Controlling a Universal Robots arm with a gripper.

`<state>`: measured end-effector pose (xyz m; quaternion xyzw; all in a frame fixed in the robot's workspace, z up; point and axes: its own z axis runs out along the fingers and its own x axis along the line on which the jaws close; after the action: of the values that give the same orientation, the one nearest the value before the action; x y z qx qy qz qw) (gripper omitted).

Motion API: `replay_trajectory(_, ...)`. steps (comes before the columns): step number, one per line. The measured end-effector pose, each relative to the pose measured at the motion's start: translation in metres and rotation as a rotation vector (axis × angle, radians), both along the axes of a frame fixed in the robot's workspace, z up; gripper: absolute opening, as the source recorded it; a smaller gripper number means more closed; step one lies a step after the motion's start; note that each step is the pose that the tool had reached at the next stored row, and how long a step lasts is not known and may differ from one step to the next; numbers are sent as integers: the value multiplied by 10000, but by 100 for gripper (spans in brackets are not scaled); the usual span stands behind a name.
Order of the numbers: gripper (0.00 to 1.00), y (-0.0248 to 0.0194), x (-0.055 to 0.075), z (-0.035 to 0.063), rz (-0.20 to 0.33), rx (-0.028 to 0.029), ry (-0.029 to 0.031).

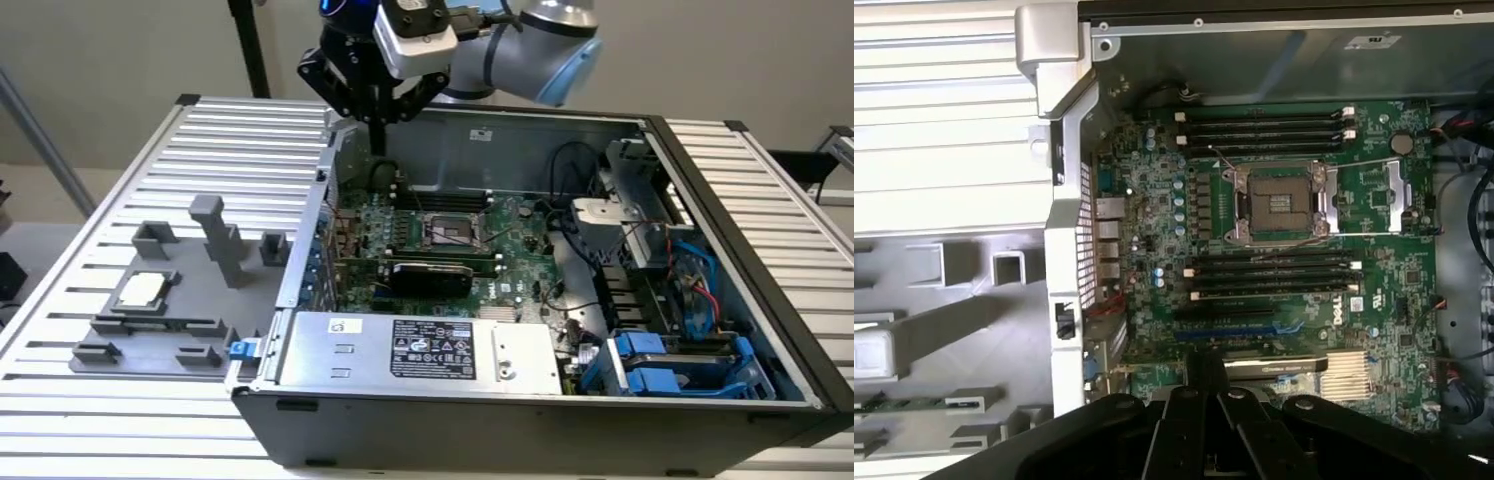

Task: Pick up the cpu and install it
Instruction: 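Reach for the cpu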

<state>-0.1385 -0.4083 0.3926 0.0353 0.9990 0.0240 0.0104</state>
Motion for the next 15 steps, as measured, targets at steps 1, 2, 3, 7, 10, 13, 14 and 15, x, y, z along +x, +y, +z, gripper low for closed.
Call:
replay_trajectory(1,11,-7,-44,0,-1,-1,0)
replay_trajectory(2,11,-14,-89,1,-1,-1,1)
replay_trajectory(3,11,-21,-138,0,0,-1,0)
replay_trajectory(7,11,-44,-316,0,0,0,-1)
replay_trajectory(10,11,-58,-454,0,-1,0,0)
replay_trajectory(13,11,-66,-590,0,0,0,0)
replay_trajectory(14,11,-68,-635,0,-1,0,0)
replay_trajectory(15,11,-69,-680,-1,-1,0,0)
